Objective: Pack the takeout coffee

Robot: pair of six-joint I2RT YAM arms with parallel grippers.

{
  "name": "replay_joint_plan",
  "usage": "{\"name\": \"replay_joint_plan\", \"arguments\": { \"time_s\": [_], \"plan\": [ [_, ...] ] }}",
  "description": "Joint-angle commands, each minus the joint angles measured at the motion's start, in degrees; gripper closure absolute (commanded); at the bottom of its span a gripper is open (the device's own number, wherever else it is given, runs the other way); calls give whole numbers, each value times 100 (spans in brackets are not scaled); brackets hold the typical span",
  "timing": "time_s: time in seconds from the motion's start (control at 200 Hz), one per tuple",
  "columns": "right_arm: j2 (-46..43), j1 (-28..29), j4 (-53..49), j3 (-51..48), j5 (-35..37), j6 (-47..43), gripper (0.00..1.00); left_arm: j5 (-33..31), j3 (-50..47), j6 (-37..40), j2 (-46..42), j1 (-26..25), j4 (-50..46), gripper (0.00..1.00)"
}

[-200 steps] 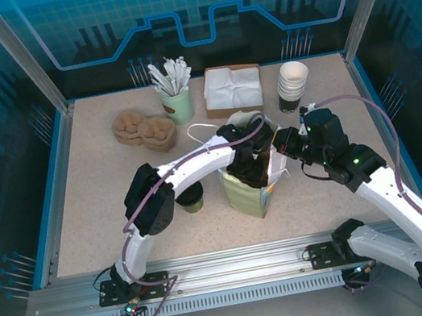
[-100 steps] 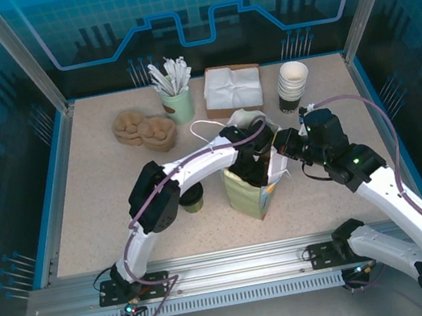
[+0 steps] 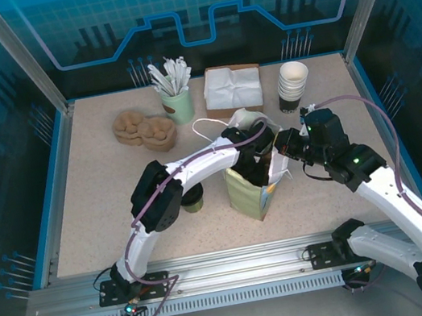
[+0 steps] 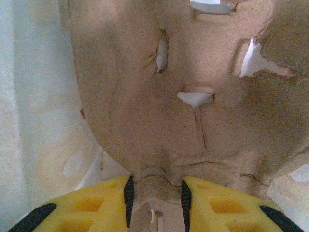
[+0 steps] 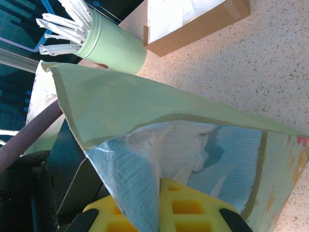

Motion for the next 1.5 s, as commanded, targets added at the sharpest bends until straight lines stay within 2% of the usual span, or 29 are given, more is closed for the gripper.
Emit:
{"name": "replay_joint_plan", "arguments": {
  "time_s": [0.0, 0.155, 0.33, 0.51, 0.625, 0.78, 1.001, 1.271, 1.496],
  "plan": [
    [-82, -55, 278, 44, -292, -100, 100, -45, 35, 36, 156, 6, -139, 65],
    [-157, -67, 239, 155, -306, -107, 100, -214, 275, 82, -120, 60, -355, 64],
    [-323, -96, 190, 318, -310, -134, 100, -877, 723, 260, -238, 77, -864, 63],
    [-433, -131, 81, 452, -266, -216, 100, -1067, 855, 298, -335, 112, -984, 63],
    [-429, -153, 64, 392, -231, -244, 100, -1021, 737, 214, -311, 109, -808, 64],
    [-316, -204, 164, 199, -314, -204, 100, -492, 367, 72, -135, 108, -354, 65],
    [-189, -258, 230, 123, -370, -255, 100, -148, 117, -72, -85, 103, -94, 65],
    [-27, -311, 127, 199, -219, -323, 100, 324, 136, -168, -964, 95, 92, 55],
    [195, -309, -257, 445, -4, -308, 100, 220, 402, -187, -1622, 8, -35, 53]
  ]
}}
